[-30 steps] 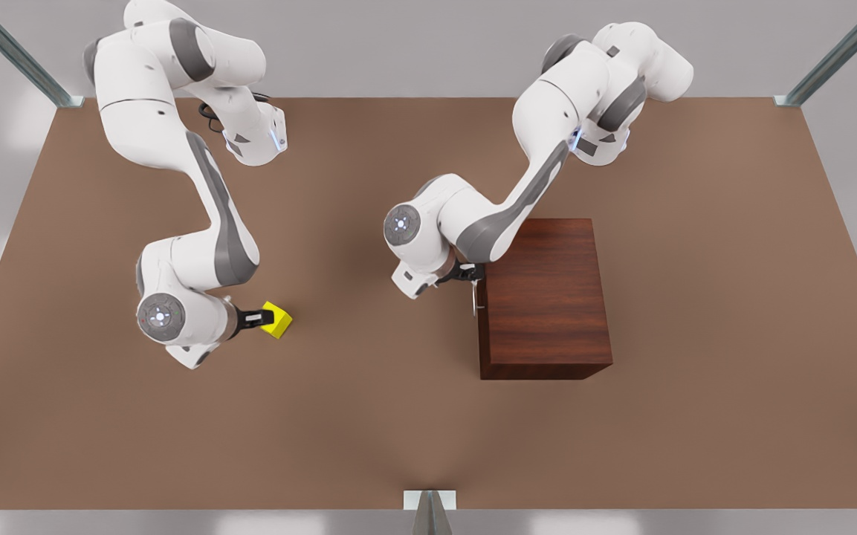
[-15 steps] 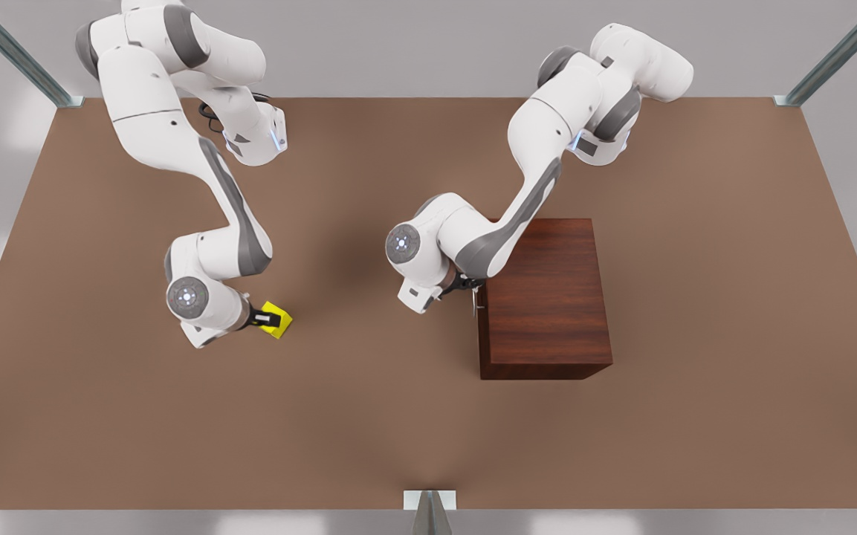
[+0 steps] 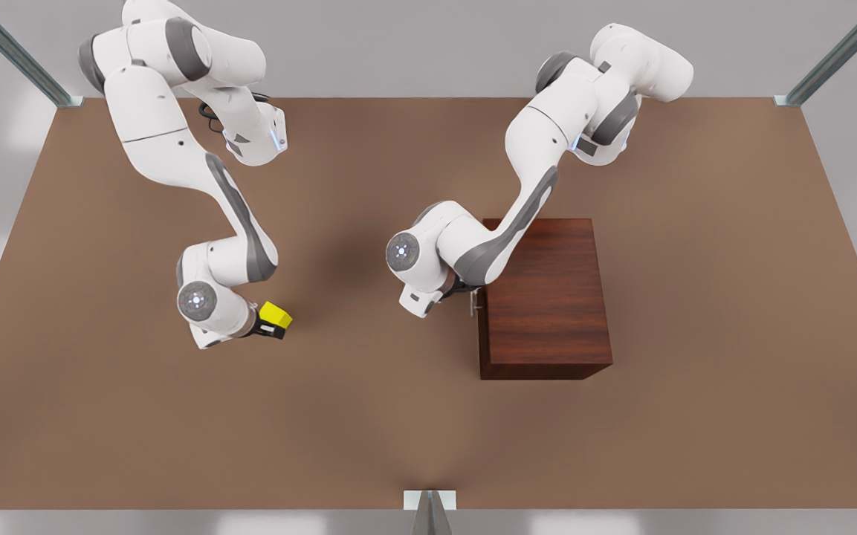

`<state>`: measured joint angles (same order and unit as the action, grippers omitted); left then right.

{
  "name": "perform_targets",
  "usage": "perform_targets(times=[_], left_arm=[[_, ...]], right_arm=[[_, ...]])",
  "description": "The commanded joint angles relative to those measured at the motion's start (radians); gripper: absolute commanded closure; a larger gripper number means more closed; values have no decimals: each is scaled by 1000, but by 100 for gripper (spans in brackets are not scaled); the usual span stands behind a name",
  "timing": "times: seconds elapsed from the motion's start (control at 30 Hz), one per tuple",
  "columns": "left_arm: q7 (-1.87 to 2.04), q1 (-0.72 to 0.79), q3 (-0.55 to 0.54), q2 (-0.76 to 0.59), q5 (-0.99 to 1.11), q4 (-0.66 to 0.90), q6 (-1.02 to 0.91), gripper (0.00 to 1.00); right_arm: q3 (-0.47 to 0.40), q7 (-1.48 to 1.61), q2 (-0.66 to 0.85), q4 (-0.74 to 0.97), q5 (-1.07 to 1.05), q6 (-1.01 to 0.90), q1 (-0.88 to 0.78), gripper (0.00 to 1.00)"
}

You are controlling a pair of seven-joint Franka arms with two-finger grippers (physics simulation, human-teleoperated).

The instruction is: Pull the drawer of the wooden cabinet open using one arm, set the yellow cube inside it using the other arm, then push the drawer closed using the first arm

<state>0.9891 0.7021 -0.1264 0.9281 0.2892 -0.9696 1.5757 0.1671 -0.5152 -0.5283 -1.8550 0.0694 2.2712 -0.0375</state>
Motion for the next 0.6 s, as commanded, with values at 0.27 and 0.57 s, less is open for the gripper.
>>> perform_targets(times=[0.27,0.57], left_arm=[[33,20,-19,-3,-4,11,38,0],[34,66,-16,11,-2,29,101,0]], right_arm=[[2,-85,-2,-52,4,14,-2,0],[2,-78,-56,-55,12,36,-8,0]])
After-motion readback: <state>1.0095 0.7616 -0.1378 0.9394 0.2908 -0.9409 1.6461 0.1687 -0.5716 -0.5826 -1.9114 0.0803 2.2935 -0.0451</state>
